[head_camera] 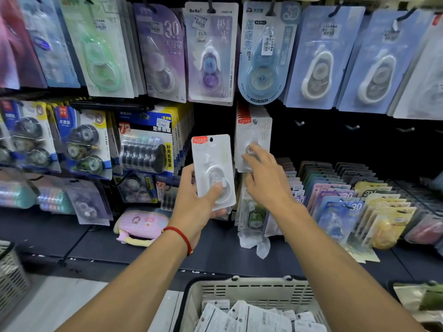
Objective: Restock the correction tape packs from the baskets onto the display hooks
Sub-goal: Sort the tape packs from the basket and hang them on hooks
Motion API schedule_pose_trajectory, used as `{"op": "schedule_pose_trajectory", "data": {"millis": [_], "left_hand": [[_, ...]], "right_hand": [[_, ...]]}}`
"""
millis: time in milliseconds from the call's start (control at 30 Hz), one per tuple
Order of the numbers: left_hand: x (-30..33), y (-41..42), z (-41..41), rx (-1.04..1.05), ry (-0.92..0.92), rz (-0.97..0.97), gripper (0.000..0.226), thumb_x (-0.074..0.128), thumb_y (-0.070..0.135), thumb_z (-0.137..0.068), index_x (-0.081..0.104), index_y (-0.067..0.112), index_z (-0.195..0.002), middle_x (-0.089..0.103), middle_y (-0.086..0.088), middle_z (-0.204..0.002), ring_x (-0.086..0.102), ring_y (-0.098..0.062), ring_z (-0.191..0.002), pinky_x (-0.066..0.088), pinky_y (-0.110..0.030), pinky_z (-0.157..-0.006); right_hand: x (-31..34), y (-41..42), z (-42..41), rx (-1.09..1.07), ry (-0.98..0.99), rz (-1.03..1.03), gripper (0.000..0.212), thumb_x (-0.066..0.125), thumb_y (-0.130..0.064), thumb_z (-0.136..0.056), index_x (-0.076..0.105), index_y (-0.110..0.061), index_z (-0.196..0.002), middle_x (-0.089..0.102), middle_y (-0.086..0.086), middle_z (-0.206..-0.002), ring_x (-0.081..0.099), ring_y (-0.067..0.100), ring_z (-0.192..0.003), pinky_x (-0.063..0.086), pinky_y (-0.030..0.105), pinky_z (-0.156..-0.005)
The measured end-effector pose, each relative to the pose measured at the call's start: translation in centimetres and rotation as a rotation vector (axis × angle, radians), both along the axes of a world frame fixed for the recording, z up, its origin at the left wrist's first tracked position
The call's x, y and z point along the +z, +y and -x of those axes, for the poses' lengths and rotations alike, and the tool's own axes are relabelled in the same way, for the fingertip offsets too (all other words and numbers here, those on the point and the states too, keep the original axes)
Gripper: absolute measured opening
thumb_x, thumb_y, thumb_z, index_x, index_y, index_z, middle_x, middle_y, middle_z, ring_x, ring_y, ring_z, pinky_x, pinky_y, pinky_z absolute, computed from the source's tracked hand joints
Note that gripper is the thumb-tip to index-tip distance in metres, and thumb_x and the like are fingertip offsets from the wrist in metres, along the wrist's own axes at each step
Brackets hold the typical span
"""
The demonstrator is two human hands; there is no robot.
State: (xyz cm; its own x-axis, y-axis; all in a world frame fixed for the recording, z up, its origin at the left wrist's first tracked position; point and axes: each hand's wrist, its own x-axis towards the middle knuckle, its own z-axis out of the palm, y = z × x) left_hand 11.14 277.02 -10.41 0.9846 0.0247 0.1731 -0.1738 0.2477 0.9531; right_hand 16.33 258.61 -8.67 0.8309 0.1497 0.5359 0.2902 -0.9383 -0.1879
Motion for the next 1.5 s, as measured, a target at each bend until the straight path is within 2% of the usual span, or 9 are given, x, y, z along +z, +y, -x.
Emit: {"op": "schedule_pose_trajectory", "data": {"millis": [67, 167, 233, 333, 600, 1033, 1233, 1333, 1500], "left_hand": [[0.1, -0.7, 0.0, -0.020, 0.002, -0.001, 0.044, 0.073, 0.010, -0.096, 0.057, 0.045, -0.117, 0.074, 0.007, -0.117, 0.076, -0.017, -0.100, 0.065, -0.043, -0.067], [0.4, -2.2, 0.1, -0.080, 0.014, 0.016, 0.046, 0.070, 0.007, -0.095, 0.059, 0.044, -0.119, 0.074, 0.004, -0.119, 0.076, -0.020, -0.102, 0.064, -0.042, -0.068], [0.6, -3.3, 0.2, -0.136, 0.006, 0.016, 0.047, 0.071, 0.008, -0.095, 0.060, 0.045, -0.122, 0.074, 0.002, -0.121, 0.077, -0.022, -0.104, 0.064, -0.042, -0.068], [0.8, -5.0, 0.2, -0.155, -0.020, 0.003, 0.048, 0.074, 0.013, -0.097, 0.059, 0.047, -0.128, 0.077, 0.004, -0.118, 0.078, -0.023, -0.103, 0.065, -0.045, -0.071], [1.2, -6.0, -0.6, 0.001, -0.169, -0.104, 0.063, 0.065, -0.005, -0.097, 0.054, 0.047, -0.130, 0.075, -0.004, -0.105, 0.076, -0.027, -0.092, 0.061, -0.024, -0.071], [-0.2, -6.3, -1.8, 0.168, -0.215, -0.187, 0.062, 0.065, -0.009, -0.091, 0.059, 0.042, -0.126, 0.077, 0.003, -0.093, 0.076, -0.022, -0.080, 0.060, -0.024, -0.066], [-0.3, -6.3, -1.5, 0.290, -0.280, -0.311, 0.056, 0.069, 0.003, -0.090, 0.060, 0.025, -0.140, 0.071, 0.001, -0.091, 0.067, -0.024, -0.068, 0.059, -0.031, -0.063], [0.0, -6.4, -1.1, 0.309, -0.276, -0.319, 0.052, 0.073, 0.008, -0.090, 0.061, 0.025, -0.138, 0.068, 0.008, -0.086, 0.063, -0.008, -0.066, 0.055, -0.022, -0.062], [0.3, -6.2, -1.1, 0.267, -0.250, -0.303, 0.051, 0.075, 0.017, -0.084, 0.063, 0.027, -0.132, 0.069, 0.007, -0.086, 0.066, -0.009, -0.070, 0.057, -0.026, -0.064]], "right_hand": [[-0.1, -0.3, 0.3, 0.041, -0.021, -0.322, 0.035, 0.058, -0.013, -0.101, 0.066, -0.015, -0.135, 0.053, 0.000, -0.150, 0.049, 0.020, -0.136, 0.046, 0.041, -0.110], [0.4, -1.1, 1.9, 0.154, 0.144, -0.787, 0.026, 0.058, -0.044, -0.097, 0.075, -0.031, -0.112, 0.072, -0.010, -0.115, 0.065, 0.006, -0.108, 0.056, 0.038, -0.093], [0.4, -2.0, 2.8, 0.278, 0.296, -0.884, 0.030, 0.062, -0.057, -0.090, 0.075, -0.034, -0.104, 0.077, -0.009, -0.102, 0.071, 0.007, -0.100, 0.060, 0.040, -0.089], [0.2, -2.8, 3.3, 0.315, 0.330, -0.966, 0.031, 0.075, -0.045, -0.091, 0.068, -0.026, -0.115, 0.079, -0.011, -0.105, 0.076, 0.009, -0.097, 0.062, 0.039, -0.089], [2.3, -2.6, 2.0, 0.214, 0.131, -1.111, 0.025, 0.073, -0.032, -0.098, 0.065, -0.021, -0.120, 0.079, -0.005, -0.104, 0.076, 0.011, -0.096, 0.063, 0.042, -0.088], [2.2, -1.9, 1.4, 0.147, -0.050, -0.896, 0.021, 0.077, -0.034, -0.093, 0.075, -0.024, -0.111, 0.075, -0.016, -0.085, 0.070, -0.001, -0.077, 0.049, 0.011, -0.062], [1.9, -1.3, 1.4, 0.149, -0.046, -0.945, 0.013, 0.075, -0.038, -0.091, 0.075, -0.028, -0.098, 0.076, -0.005, -0.078, 0.072, 0.014, -0.074, 0.060, 0.042, -0.070], [1.8, -1.1, 1.7, 0.154, -0.060, -0.964, 0.015, 0.074, -0.041, -0.089, 0.074, -0.026, -0.092, 0.076, -0.005, -0.078, 0.073, 0.016, -0.074, 0.060, 0.044, -0.070], [1.5, -0.7, 2.2, 0.139, -0.111, -1.018, 0.024, 0.071, -0.044, -0.087, 0.074, -0.021, -0.089, 0.074, 0.002, -0.076, 0.067, 0.027, -0.071, 0.057, 0.047, -0.065]]}}
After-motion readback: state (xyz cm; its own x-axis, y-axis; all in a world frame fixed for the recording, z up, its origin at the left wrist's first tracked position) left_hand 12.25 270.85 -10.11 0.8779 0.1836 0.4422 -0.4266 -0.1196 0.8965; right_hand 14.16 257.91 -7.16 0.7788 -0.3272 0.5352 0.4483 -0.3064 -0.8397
